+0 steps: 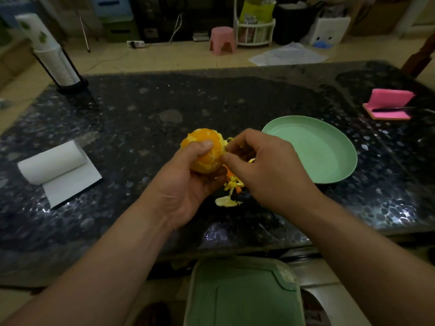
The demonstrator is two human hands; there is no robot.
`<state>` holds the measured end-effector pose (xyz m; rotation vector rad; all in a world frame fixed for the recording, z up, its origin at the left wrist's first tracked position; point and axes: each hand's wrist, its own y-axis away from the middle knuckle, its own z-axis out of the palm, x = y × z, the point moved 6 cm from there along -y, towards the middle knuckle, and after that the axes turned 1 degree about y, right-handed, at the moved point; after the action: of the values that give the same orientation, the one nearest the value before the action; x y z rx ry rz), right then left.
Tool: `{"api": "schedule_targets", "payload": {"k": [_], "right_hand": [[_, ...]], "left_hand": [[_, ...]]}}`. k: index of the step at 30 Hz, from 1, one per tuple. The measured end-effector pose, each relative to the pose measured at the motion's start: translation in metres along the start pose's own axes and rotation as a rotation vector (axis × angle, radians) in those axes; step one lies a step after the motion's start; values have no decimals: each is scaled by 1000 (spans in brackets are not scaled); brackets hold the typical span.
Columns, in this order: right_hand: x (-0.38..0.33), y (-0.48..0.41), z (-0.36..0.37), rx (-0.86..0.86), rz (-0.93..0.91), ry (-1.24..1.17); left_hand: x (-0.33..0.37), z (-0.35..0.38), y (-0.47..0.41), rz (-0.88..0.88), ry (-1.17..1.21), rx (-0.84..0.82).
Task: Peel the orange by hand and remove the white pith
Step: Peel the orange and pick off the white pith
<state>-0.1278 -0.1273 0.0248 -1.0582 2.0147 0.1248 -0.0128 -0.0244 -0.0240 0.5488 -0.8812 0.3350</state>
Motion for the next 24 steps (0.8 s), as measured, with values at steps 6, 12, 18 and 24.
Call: {"api": "schedule_targets", "payload": {"k": [6, 12, 18, 24], "right_hand": [[-2, 3, -1, 33, -32, 105], [-4, 3, -2, 90, -44, 118], [-3, 3, -6, 46, -53, 45], [-7, 4, -3, -11, -77, 44]], "left_hand": [[3, 1, 1, 104, -53, 27], [2, 6, 3, 152, -118, 28], [3, 6, 6, 77, 16, -4], [9, 3, 9, 77, -30, -2]]}}
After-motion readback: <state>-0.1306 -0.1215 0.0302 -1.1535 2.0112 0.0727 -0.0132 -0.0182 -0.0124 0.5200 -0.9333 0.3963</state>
